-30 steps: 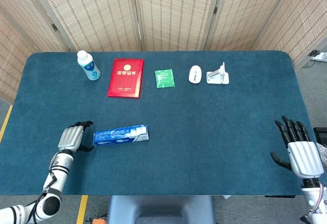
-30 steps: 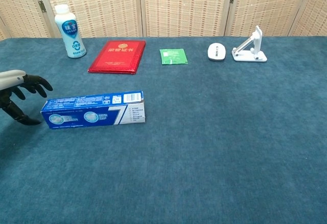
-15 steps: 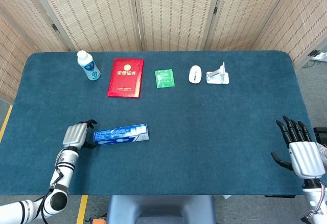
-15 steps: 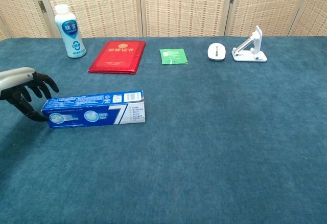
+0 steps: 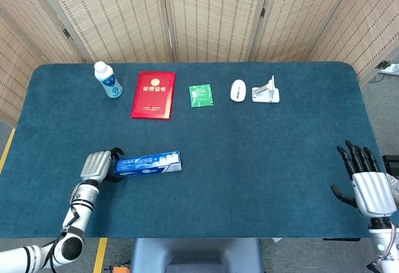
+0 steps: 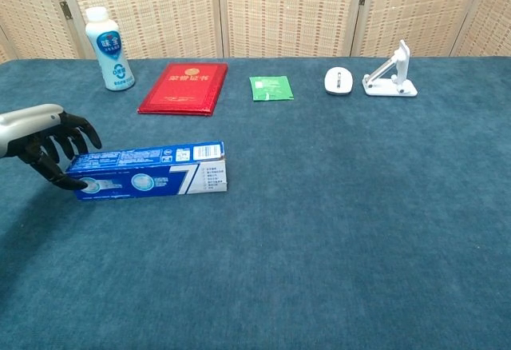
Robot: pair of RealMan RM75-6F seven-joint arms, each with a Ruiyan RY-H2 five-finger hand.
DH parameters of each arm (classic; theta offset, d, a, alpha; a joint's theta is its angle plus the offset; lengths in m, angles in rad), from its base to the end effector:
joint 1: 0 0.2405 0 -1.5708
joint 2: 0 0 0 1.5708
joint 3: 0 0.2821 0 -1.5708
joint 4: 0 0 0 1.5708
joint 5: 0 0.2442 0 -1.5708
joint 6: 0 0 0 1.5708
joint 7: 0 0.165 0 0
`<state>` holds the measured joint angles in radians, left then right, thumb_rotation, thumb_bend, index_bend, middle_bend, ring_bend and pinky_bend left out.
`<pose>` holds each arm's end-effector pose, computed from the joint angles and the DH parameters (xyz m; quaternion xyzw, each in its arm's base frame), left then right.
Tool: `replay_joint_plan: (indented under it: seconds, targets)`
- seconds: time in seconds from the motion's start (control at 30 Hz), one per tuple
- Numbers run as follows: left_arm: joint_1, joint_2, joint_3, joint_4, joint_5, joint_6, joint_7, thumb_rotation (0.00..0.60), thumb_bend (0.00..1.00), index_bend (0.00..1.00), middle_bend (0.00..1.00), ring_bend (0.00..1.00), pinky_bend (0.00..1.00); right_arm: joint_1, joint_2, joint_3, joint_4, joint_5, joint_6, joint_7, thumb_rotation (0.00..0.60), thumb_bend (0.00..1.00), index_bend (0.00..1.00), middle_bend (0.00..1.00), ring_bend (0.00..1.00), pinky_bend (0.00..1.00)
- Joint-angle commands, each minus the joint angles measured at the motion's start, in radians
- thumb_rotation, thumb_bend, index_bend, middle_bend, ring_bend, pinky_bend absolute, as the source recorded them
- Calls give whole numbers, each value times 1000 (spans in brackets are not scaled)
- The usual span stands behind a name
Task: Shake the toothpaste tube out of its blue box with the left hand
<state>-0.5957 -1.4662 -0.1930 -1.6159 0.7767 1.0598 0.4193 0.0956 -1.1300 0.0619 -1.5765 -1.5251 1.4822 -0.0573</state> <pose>-0.2399 0.3585 -0.0229 -0.6241 -0.5225 -0.3056 0.4941 -0.3476 -0.2140 0.1390 0.6155 -0.3517 0.3761 0.5966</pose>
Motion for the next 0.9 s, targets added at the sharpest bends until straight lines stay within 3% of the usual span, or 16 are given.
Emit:
replay_joint_plan:
  seconds: [0.03, 0.43, 0.9]
  targets:
    - [-3, -1, 2, 3, -6, -1, 4, 600, 213, 345, 444, 375, 395, -1, 0, 0, 1, 0, 2, 1, 600, 292, 0, 0, 0, 0]
    - [4, -39, 2, 38, 58, 29, -58, 600, 222, 465, 578, 531, 507, -2, 0, 0, 1, -1, 3, 0, 600, 292, 0, 0, 0, 0]
    - [12, 3, 19, 25, 121, 35, -58, 600, 226, 479, 591, 542, 518, -2, 2, 1, 1, -1, 5, 5, 600, 292, 0, 0, 0, 0]
